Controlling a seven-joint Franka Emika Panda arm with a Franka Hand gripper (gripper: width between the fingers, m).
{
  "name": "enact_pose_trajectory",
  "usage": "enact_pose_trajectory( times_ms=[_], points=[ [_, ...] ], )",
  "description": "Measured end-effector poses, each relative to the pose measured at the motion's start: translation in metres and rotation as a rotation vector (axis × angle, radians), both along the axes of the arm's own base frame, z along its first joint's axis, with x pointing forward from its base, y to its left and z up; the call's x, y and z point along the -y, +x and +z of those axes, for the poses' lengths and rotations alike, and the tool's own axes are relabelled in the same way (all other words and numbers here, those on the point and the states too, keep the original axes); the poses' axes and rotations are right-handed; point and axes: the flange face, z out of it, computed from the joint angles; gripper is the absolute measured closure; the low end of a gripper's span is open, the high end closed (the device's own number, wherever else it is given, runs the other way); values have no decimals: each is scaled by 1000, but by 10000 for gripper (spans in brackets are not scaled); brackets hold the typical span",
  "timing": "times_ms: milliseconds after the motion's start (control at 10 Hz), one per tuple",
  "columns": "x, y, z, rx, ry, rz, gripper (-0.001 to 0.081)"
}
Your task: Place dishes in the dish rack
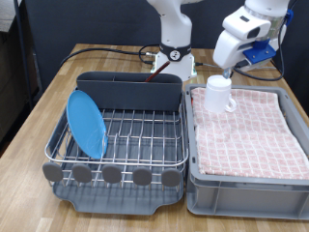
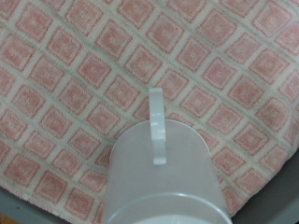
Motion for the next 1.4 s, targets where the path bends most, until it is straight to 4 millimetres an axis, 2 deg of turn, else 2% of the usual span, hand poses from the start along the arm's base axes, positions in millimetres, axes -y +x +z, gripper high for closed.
enact_pose_trajectory(
  times_ms=[400, 700, 1400],
  points=[
    [-10, -3, -38, -14, 5, 8, 4],
    [-13, -3, -60, -9, 2, 21, 4],
    [-6, -12, -79, 8, -17, 67, 4]
  ],
)
